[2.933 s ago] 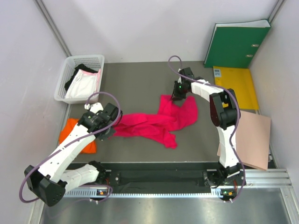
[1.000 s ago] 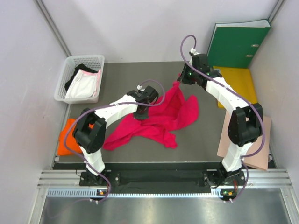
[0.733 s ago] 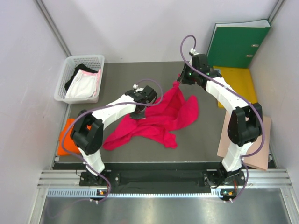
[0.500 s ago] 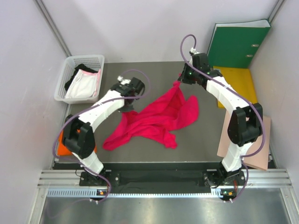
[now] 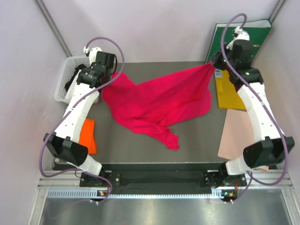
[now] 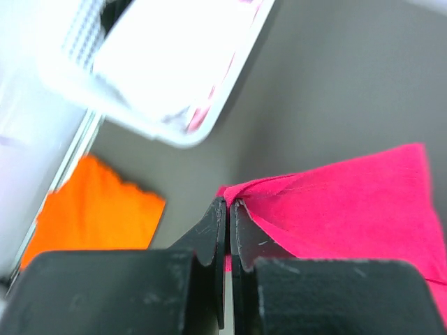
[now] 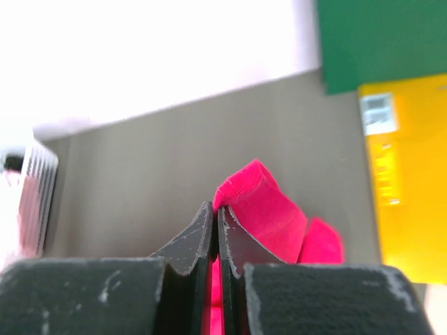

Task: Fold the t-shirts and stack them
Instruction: Flatten out the tshirt

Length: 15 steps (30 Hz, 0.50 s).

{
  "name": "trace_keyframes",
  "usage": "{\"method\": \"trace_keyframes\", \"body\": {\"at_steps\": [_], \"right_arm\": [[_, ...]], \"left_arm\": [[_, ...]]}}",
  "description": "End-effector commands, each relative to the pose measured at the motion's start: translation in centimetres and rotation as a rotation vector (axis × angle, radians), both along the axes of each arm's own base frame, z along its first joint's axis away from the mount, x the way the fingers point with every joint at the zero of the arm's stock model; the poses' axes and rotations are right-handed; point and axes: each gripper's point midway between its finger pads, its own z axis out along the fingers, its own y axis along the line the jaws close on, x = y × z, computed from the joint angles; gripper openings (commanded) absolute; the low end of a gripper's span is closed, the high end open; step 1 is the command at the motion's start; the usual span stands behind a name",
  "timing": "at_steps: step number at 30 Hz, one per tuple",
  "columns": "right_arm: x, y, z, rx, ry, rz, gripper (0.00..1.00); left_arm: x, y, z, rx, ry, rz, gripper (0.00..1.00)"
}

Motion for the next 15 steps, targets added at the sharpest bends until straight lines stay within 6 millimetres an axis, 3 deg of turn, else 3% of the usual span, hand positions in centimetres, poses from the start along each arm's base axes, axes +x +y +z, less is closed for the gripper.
{"method": "trace_keyframes", "body": {"at_steps": [1,4,5,9,13,15], "right_arm": [[-3.5,-2.2,6.8,-0.025,-0.171,-0.042,0.0],[-6.5,-2.7,10.8,-0.034,-0.279,-0.037,0.0],[-7.3,-2.9,11.6,-0.048,-0.302,-0.037,0.0],[-13.2,-3.7,16.9,-0.074,-0.438,-0.028,0.0],[-17.8,-4.5,20.2,-0.101,-0.524,-0.027,0.0],[-20.2,-4.6,21.5,-0.101,-0.548,-0.017,0.0]], "left_arm": [[1.8,-0.3,7.4,-0.015,-0.227,-0.038,0.0],[1.0,-0.3,11.1,-0.035,-0.333,-0.065,0.0],[0.4,-0.3,13.1,-0.058,-0.403,-0.084,0.0],[-1.9,-0.2,17.7,-0.075,-0.534,-0.145,0.0],[-4.9,-0.7,22.5,-0.103,-0.649,-0.248,0.0],[-6.1,-1.1,23.8,-0.105,-0.675,-0.298,0.0]]}}
